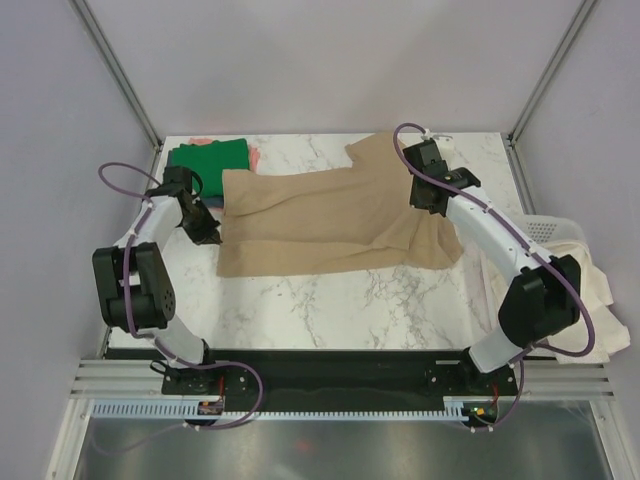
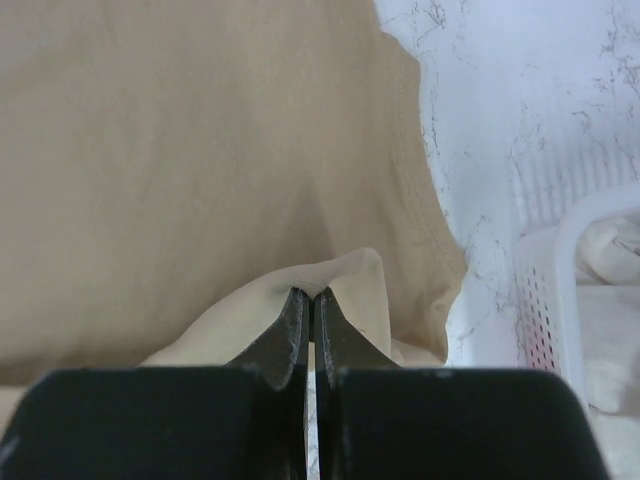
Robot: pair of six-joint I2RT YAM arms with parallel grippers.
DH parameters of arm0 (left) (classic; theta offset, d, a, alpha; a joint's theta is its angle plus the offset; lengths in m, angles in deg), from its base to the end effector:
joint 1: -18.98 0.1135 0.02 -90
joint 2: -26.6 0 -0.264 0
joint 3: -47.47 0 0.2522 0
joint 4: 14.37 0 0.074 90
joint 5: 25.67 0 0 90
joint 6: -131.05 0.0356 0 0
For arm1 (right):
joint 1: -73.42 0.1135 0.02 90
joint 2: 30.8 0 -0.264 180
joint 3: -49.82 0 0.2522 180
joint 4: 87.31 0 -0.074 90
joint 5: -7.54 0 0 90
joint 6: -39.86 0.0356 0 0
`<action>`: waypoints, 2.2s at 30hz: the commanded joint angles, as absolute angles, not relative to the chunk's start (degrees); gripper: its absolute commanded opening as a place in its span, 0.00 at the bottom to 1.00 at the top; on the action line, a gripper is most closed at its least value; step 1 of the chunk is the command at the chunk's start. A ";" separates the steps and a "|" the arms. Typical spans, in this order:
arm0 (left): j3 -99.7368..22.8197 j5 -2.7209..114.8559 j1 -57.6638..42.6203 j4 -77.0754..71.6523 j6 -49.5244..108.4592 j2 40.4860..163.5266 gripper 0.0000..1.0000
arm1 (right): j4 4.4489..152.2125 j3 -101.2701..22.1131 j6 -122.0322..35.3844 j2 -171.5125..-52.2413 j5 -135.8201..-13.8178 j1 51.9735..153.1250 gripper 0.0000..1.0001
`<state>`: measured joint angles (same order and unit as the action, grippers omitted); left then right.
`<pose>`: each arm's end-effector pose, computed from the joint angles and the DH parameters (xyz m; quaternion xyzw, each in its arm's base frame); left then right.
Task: Fold and stack the t-shirts
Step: Fold the tshirt
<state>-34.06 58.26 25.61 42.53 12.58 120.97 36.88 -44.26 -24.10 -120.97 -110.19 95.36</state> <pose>0.3222 0.0337 0.2181 -0.2875 0.9401 -0.0844 0.1626 0.3192 0.1107 0.3117 0.1110 0.9143 -0.0781 0.3816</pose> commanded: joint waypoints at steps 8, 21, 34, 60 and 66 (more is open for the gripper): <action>-39.76 59.85 26.10 41.84 15.03 126.61 0.02 | 40.78 -49.10 -26.93 -128.52 -107.60 91.18 0.00; -43.28 57.05 27.76 41.93 15.82 131.10 0.18 | 40.52 -59.30 -29.31 -143.88 -106.90 86.79 0.16; -26.51 59.32 27.94 37.54 11.44 108.97 0.76 | 42.34 -43.55 -24.13 -128.73 -92.42 80.10 0.98; 1.71 61.95 28.21 13.81 -7.56 99.02 0.71 | 59.67 -10.18 -19.02 -118.86 -93.00 70.70 0.54; 3.30 61.25 28.21 9.07 -9.93 101.65 0.69 | 60.38 -8.77 -20.34 -120.71 -96.87 70.35 0.30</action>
